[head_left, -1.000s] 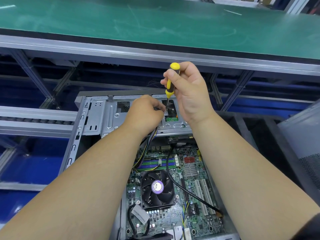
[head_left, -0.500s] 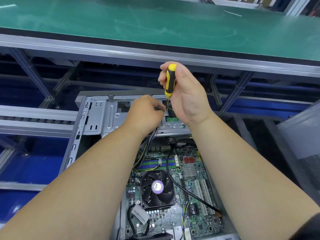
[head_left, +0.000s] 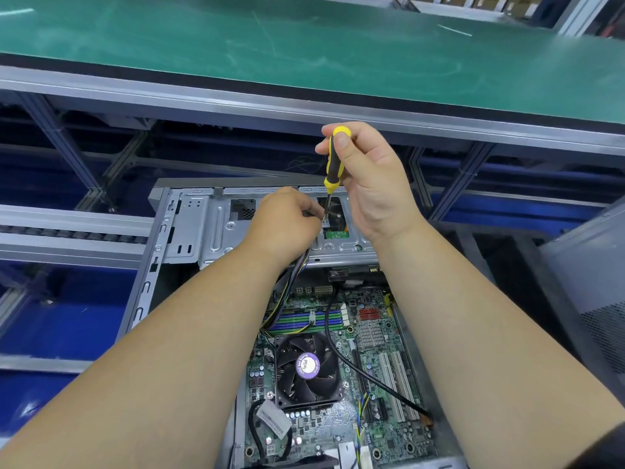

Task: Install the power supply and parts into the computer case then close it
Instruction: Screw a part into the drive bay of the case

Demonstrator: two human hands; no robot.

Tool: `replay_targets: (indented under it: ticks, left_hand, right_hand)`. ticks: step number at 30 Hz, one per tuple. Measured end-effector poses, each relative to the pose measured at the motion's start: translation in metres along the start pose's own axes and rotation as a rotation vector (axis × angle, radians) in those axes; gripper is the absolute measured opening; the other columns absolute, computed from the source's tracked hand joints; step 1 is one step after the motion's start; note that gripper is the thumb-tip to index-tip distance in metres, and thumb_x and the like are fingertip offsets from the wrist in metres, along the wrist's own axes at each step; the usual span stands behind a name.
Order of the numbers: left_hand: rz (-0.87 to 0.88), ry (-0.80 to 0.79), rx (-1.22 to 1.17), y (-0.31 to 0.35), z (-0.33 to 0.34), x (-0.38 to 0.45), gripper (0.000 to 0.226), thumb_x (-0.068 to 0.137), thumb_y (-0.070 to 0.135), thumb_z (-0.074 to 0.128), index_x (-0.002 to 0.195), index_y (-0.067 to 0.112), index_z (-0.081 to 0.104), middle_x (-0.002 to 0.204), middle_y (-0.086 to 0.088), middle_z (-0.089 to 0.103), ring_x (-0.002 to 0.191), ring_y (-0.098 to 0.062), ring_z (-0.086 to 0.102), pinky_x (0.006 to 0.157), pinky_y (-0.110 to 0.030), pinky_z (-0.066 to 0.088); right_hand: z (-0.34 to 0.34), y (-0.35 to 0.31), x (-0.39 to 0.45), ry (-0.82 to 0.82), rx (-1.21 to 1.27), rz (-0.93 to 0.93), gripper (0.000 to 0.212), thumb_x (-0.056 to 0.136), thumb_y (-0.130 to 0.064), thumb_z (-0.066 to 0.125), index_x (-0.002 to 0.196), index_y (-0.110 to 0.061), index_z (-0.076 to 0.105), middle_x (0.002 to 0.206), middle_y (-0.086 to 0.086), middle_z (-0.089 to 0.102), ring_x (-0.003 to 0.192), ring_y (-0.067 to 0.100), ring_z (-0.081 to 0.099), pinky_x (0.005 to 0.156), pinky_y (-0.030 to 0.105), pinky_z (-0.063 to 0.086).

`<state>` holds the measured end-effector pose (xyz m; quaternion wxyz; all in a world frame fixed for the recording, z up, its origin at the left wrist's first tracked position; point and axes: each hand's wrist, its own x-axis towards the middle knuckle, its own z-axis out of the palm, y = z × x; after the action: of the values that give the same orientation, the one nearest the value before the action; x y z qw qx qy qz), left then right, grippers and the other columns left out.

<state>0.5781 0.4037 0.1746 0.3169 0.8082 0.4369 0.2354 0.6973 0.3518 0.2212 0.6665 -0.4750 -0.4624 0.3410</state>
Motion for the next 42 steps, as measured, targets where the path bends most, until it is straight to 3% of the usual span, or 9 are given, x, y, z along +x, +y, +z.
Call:
replay_targets:
  ticks: [6,9,13,17,20,28,30,36,42]
  left_hand:
    - [0.021,-0.006,0.024,0.001,0.001,0.000,0.023,0.081,0.012,0.058,0.090,0.024,0.075,0.095,0.008,0.057,0.090,-0.013,0.055,0.072,-0.020,0.035]
    - [0.055,0.015,0.081,0.002,0.002,-0.003,0.007,0.081,0.023,0.067,0.085,0.026,0.072,0.094,0.006,0.056,0.089,-0.015,0.055,0.071,-0.023,0.036]
    - [0.149,0.067,0.179,0.006,-0.001,-0.008,0.009,0.081,0.037,0.073,0.078,0.031,0.068,0.090,0.007,0.054,0.089,-0.017,0.051,0.068,-0.028,0.035]
    - [0.369,0.145,0.218,0.018,-0.010,-0.018,0.009,0.084,0.035,0.072,0.083,0.026,0.072,0.089,0.011,0.058,0.094,-0.019,0.054,0.081,-0.034,0.044]
    - [0.497,0.106,0.216,0.034,-0.009,-0.031,0.009,0.083,0.030,0.074,0.084,0.022,0.072,0.090,0.008,0.063,0.094,-0.021,0.057,0.087,-0.038,0.044]
    - [0.667,0.001,0.218,0.097,-0.003,-0.068,0.009,0.080,0.032,0.076,0.077,0.026,0.070,0.081,0.010,0.061,0.084,-0.015,0.056,0.076,-0.030,0.044]
    - [0.705,-0.080,0.219,0.114,-0.002,-0.079,0.011,0.081,0.035,0.075,0.077,0.026,0.071,0.081,0.011,0.061,0.085,-0.013,0.055,0.081,-0.033,0.046]
    - [0.730,-0.182,0.151,0.160,0.030,-0.121,0.011,0.082,0.038,0.074,0.078,0.028,0.069,0.085,0.014,0.061,0.086,-0.007,0.055,0.081,-0.028,0.044]
    - [0.666,-0.239,0.124,0.196,0.089,-0.152,0.010,0.082,0.040,0.073,0.079,0.033,0.067,0.085,0.016,0.060,0.088,-0.007,0.057,0.081,-0.034,0.048]
  right_hand:
    - [0.003,-0.011,-0.006,0.035,-0.167,-0.048,0.016,0.096,-0.020,0.058,0.109,-0.014,0.066,0.092,0.002,0.073,0.083,0.014,0.060,0.065,0.028,0.051]
    - [0.000,-0.025,-0.009,0.024,-0.413,-0.046,0.013,0.093,-0.021,0.062,0.104,-0.019,0.068,0.092,0.009,0.072,0.082,0.023,0.065,0.078,0.040,0.058]
    - [-0.005,-0.052,-0.018,0.026,-0.613,-0.110,0.009,0.090,-0.025,0.064,0.098,-0.022,0.068,0.086,0.000,0.072,0.083,0.017,0.068,0.081,0.044,0.056]
    - [-0.026,-0.083,-0.037,0.118,-0.531,-0.151,0.005,0.091,-0.021,0.062,0.092,-0.019,0.066,0.084,0.004,0.072,0.076,0.014,0.070,0.070,0.029,0.057]
    - [-0.054,-0.102,-0.054,0.238,-0.513,-0.058,0.010,0.096,-0.021,0.058,0.090,-0.017,0.064,0.078,0.000,0.074,0.071,0.011,0.069,0.062,0.015,0.049]
    - [-0.117,-0.116,-0.093,0.414,-0.480,0.132,0.010,0.097,-0.022,0.057,0.098,-0.012,0.057,0.097,0.011,0.072,0.084,0.029,0.073,0.078,0.037,0.056]
    - [-0.129,-0.115,-0.101,0.447,-0.393,0.164,0.008,0.098,-0.020,0.055,0.100,-0.012,0.057,0.102,0.016,0.069,0.084,0.033,0.071,0.069,0.036,0.057]
    - [-0.169,-0.108,-0.133,0.485,-0.350,0.249,0.022,0.100,-0.022,0.051,0.115,-0.008,0.057,0.084,0.009,0.070,0.054,0.006,0.061,0.044,0.010,0.041]
    - [-0.219,-0.115,-0.167,0.487,-0.275,0.302,0.022,0.101,-0.018,0.051,0.119,-0.007,0.055,0.084,0.012,0.066,0.044,-0.002,0.053,0.042,0.011,0.040]
